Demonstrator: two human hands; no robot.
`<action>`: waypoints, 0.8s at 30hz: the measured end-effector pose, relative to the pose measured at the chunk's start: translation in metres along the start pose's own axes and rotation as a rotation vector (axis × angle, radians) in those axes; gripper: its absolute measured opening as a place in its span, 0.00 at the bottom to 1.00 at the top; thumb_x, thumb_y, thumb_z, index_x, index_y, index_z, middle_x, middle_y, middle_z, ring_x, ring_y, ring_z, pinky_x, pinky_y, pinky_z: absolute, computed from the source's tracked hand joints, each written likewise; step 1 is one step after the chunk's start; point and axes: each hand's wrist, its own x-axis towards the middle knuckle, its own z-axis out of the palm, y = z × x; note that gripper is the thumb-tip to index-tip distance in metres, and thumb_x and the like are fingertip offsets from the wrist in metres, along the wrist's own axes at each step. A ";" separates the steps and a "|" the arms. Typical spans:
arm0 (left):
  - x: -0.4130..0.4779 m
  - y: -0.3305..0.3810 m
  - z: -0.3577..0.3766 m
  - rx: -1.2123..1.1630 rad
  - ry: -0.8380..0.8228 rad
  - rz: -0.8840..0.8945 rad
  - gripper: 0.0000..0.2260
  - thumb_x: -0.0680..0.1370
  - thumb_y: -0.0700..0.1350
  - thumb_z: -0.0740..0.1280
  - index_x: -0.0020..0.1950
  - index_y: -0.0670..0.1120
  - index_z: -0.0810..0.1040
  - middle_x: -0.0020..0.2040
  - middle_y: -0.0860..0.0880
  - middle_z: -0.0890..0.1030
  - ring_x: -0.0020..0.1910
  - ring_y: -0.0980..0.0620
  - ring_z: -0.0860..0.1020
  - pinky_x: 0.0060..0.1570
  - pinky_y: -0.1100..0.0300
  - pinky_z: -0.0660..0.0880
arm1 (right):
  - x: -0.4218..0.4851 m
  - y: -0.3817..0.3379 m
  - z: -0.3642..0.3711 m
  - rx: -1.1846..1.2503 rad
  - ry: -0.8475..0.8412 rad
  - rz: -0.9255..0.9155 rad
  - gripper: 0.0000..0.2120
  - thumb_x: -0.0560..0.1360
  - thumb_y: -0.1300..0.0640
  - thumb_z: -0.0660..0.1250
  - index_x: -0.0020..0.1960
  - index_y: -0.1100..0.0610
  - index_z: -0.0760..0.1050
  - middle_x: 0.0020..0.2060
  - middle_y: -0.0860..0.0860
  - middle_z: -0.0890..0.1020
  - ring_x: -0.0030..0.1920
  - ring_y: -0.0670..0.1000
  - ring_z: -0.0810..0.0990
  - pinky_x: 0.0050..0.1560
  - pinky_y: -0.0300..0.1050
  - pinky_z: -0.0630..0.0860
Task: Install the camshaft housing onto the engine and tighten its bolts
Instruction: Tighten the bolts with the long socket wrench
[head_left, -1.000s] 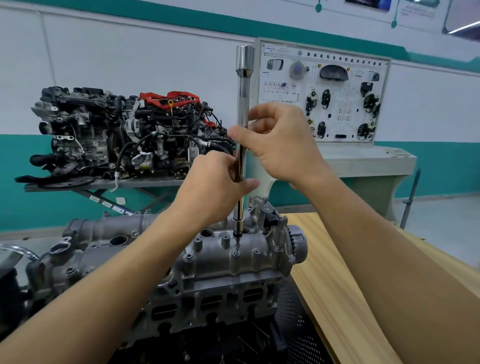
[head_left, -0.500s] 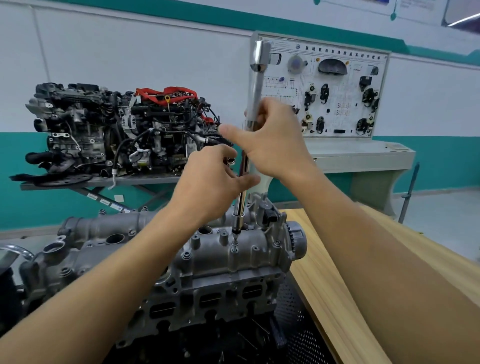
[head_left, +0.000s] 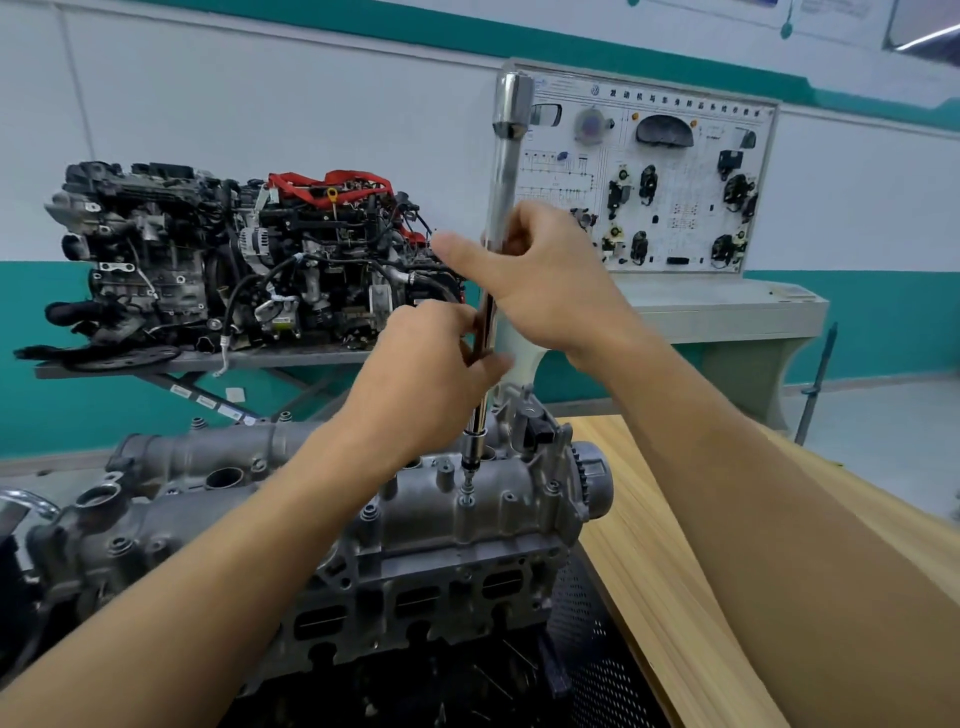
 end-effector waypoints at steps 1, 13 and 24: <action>0.002 0.001 -0.003 -0.023 -0.060 0.006 0.12 0.78 0.45 0.71 0.36 0.54 0.74 0.24 0.55 0.72 0.23 0.60 0.71 0.24 0.70 0.66 | 0.000 0.000 -0.002 0.055 -0.073 0.020 0.15 0.75 0.45 0.72 0.46 0.57 0.75 0.36 0.50 0.78 0.37 0.49 0.77 0.45 0.55 0.80; 0.001 -0.003 -0.007 0.000 -0.210 -0.002 0.04 0.76 0.47 0.73 0.43 0.51 0.80 0.30 0.53 0.80 0.29 0.54 0.78 0.34 0.56 0.75 | -0.001 0.001 0.003 0.016 -0.020 0.011 0.19 0.70 0.45 0.77 0.52 0.53 0.74 0.38 0.47 0.78 0.38 0.45 0.79 0.43 0.42 0.77; -0.004 -0.011 0.010 -0.081 0.001 -0.043 0.14 0.73 0.53 0.76 0.32 0.57 0.74 0.24 0.56 0.76 0.23 0.61 0.73 0.24 0.71 0.66 | -0.002 0.005 0.000 0.036 0.049 -0.017 0.14 0.67 0.46 0.80 0.40 0.51 0.77 0.28 0.38 0.78 0.31 0.41 0.77 0.38 0.47 0.79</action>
